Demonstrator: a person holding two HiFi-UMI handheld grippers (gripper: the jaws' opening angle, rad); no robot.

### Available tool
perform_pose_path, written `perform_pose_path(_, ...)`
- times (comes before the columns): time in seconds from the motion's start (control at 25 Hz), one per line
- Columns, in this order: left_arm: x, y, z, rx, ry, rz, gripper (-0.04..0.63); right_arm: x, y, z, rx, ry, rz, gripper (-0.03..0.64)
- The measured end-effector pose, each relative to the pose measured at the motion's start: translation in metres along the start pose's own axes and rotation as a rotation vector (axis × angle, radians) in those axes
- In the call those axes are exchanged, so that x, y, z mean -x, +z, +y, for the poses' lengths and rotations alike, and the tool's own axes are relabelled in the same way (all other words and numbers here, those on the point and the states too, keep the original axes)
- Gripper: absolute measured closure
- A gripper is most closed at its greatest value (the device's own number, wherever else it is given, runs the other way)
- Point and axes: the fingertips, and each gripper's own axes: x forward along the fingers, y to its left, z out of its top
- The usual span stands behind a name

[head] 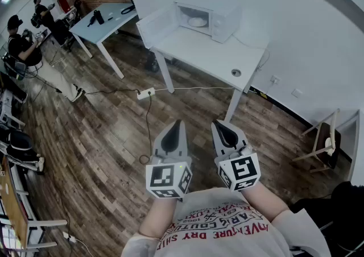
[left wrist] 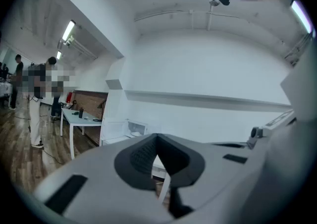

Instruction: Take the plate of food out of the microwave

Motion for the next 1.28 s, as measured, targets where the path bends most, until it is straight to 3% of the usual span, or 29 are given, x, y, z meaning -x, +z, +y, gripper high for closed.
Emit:
perform_pose_path(0.48, -0.007, -0.005, -0.011, 0.001, -0.007, 0.009, 0.589, 0.002, -0.001, -0.009, -0.008, 0.011, -0.005, 0.604)
perform_pose_path(0.84, -0.015, -0.010, -0.013, 0.030, 0.037, -0.024, 0.589, 0.000, -0.017, -0.035, -0.042, -0.013, 0.020, 0.604)
perform_pose_path(1.0, -0.024, -0.027, -0.019, 0.077, 0.049, -0.006, 0.589, 0.000, -0.038, -0.047, -0.061, -0.014, 0.061, 0.604)
perform_pose_path(1.28, -0.068, -0.050, -0.008, 0.072, 0.008, 0.047, 0.589, -0.030, -0.059, -0.080, -0.087, -0.073, 0.100, 0.604)
